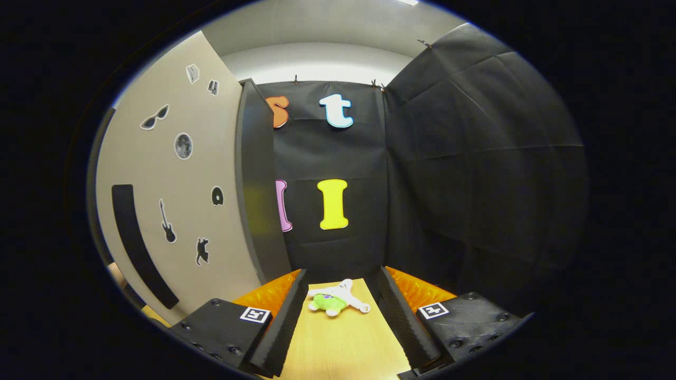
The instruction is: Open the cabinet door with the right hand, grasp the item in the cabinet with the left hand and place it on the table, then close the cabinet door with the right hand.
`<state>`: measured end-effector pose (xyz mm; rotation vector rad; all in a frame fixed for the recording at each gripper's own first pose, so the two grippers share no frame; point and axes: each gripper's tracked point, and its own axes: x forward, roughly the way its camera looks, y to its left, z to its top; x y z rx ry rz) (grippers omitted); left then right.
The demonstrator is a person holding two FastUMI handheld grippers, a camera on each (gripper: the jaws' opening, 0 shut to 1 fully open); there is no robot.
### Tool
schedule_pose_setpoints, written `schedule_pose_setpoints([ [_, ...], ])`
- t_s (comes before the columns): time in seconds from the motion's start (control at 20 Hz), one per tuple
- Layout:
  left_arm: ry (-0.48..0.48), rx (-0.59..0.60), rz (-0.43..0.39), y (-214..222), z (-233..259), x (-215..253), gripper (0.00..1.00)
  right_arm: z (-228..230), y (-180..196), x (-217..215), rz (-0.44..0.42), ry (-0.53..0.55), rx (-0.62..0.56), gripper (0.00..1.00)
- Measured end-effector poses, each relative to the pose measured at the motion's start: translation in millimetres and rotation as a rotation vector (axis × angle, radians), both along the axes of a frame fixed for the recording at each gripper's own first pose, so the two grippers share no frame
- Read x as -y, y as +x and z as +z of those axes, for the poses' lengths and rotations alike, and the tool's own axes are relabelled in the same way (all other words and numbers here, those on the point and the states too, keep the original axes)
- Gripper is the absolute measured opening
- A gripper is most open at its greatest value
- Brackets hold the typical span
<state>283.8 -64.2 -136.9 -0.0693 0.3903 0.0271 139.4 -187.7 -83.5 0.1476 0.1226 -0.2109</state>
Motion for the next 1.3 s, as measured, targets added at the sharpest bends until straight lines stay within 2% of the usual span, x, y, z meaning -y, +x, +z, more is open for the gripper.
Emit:
schedule_pose_setpoints([
  [0.15, -0.018, -0.005, -0.030, -39.3, 7.8, 7.9, 0.25, 11.0, -10.3, -15.0, 0.019, -0.012, 0.032, 0.87],
  [0.35, 0.009, 0.013, -0.045, -91.1, 18.7, 13.3, 0.25, 25.4, -26.8, -41.4, 0.052, -0.037, 0.071, 0.87],
  [0.55, -0.005, 0.008, -0.066, -146.4, 13.6, 25.2, 0.25, 31.7, -48.1, -68.0, 0.069, -0.036, 0.085, 0.88],
  [0.8, -0.053, -0.034, -0.076, -214.5, -16.1, 44.2, 0.25, 30.3, -89.6, -101.8, 0.095, -0.010, 0.068, 0.88],
  [1.0, -0.080, -0.064, -0.080, -251.3, -55.5, 67.7, 0.25, 38.1, -121.2, -120.4, 0.109, -0.010, 0.078, 0.88],
  [1.2, -0.131, -0.071, -0.114, -273.3, -98.1, 103.7, 0.26, 40.9, -125.2, -135.4, 0.153, -0.005, 0.094, 0.88],
  [1.3, -0.147, -0.079, -0.100, -280.9, -121.8, 113.3, 0.26, 39.4, -118.6, -138.6, 0.177, 0.000, 0.110, 0.88],
])
